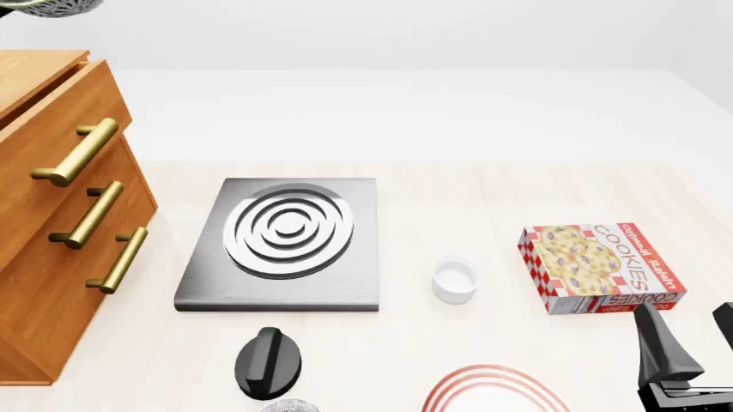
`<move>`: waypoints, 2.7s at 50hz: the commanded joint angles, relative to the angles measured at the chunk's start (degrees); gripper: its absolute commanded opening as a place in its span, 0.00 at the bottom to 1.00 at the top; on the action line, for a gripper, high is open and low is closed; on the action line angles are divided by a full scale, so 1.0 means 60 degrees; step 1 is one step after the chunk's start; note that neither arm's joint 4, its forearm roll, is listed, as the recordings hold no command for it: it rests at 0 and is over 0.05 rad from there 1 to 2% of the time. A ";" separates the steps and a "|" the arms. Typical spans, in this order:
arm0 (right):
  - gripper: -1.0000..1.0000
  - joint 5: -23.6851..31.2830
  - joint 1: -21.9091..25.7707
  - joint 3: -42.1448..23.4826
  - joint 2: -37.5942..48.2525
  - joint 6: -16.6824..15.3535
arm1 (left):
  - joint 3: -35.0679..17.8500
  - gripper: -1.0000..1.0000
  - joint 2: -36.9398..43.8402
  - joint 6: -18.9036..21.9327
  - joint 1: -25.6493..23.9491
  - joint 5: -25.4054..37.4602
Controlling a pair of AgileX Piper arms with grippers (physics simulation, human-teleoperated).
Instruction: Pick the akita bowl on the wooden cabinet and place it on the plate.
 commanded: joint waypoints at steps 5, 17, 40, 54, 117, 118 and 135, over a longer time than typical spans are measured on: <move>1.00 -0.0001 -0.0001 0.0000 0.0001 0.0000 | 0.0072 0.00 -0.0005 0.0244 -0.0813 0.0020; 1.00 0.0000 0.0000 0.0000 0.0000 0.0000 | 0.0236 0.00 0.0120 0.0410 -0.1472 -0.0014; 1.00 0.0000 -0.0001 0.0000 0.0000 0.0001 | 0.0675 0.00 0.0065 0.0766 -0.2654 -0.0016; 1.00 0.0002 0.0000 0.0000 -0.0005 0.0001 | 0.0977 0.00 0.0083 0.0629 -0.3145 -0.0002; 1.00 0.0018 0.0028 0.0000 -0.0035 -0.0003 | 0.2400 0.00 0.0522 0.0435 -0.5581 -0.0480; 1.00 0.0019 0.0031 0.0000 -0.0038 -0.0004 | 0.2396 0.00 0.0526 0.0431 -0.5628 -0.0472; 1.00 0.0004 0.0000 0.0000 -0.0004 0.0000 | 0.2509 0.00 0.0579 0.0371 -0.6241 -0.0447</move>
